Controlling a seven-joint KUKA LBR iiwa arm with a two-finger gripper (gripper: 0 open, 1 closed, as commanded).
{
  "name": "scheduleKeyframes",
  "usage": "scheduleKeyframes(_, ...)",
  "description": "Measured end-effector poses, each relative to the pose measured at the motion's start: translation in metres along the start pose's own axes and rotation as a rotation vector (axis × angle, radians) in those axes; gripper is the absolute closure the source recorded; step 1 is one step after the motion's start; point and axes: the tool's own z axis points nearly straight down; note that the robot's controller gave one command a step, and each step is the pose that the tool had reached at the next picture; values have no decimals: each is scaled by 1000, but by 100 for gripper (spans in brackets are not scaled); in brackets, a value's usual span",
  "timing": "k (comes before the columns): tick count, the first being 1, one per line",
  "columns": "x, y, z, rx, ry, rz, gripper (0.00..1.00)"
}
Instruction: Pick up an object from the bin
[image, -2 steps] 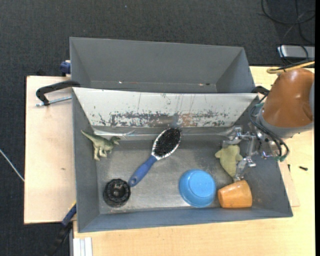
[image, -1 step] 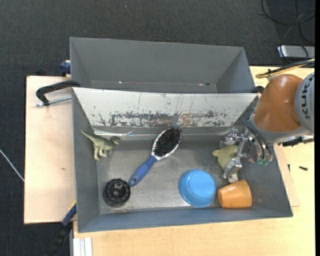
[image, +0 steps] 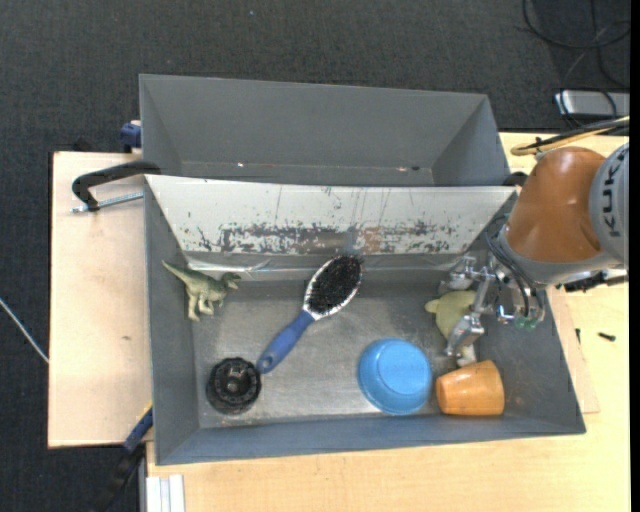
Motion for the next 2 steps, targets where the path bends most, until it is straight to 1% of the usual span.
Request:
scheduleKeyframes(1, -1, 1, -1, 0, -2, 0, 100)
scheduleKeyframes(2, -5, 1, -83, 1, -10, -1, 100)
